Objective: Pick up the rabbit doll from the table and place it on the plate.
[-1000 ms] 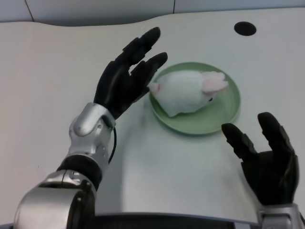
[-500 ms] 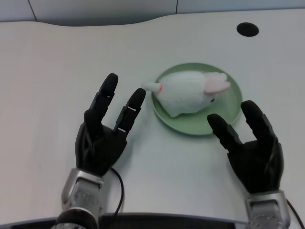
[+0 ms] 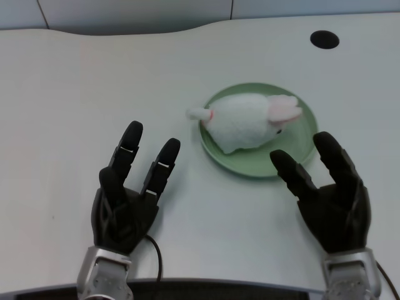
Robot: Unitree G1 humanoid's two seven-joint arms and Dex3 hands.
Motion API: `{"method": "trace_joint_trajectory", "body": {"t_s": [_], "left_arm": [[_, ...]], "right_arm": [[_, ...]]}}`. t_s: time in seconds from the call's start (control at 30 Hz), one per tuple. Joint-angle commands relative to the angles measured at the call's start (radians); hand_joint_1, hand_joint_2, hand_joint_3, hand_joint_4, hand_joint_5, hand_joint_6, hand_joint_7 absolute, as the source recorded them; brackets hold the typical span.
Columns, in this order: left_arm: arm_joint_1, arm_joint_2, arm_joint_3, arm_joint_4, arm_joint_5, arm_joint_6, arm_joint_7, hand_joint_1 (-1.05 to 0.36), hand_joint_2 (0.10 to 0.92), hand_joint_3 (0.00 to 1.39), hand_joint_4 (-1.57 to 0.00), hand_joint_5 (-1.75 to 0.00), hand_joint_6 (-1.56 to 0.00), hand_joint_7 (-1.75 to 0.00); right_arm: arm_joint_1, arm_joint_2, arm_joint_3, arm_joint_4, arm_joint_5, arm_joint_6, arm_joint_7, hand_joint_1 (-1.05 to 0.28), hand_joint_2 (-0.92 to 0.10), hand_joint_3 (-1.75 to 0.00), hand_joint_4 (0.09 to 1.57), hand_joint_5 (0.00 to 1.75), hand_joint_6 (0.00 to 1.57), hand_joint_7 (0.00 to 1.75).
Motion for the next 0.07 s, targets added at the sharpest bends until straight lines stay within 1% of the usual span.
{"method": "trace_joint_trajectory", "body": {"t_s": [0.03, 0.07], "left_arm": [[0.017, -0.007, 0.000, 0.002, 0.008, -0.007, 0.010, -0.80, 0.921, 0.46, -0.37, -0.16, -0.31, -0.04], [0.019, -0.009, 0.002, 0.004, 0.007, -0.007, 0.010, -0.79, 0.921, 0.46, -0.37, -0.16, -0.31, -0.04]], "right_arm": [[0.015, 0.003, -0.008, 0.006, 0.003, 0.016, -0.005, -0.83, -0.92, -0.14, 0.97, 0.01, 0.93, 0.00], [0.014, 0.001, -0.009, 0.006, 0.005, 0.020, -0.002, -0.83, -0.92, -0.13, 0.97, 0.01, 0.93, 0.01]]}}
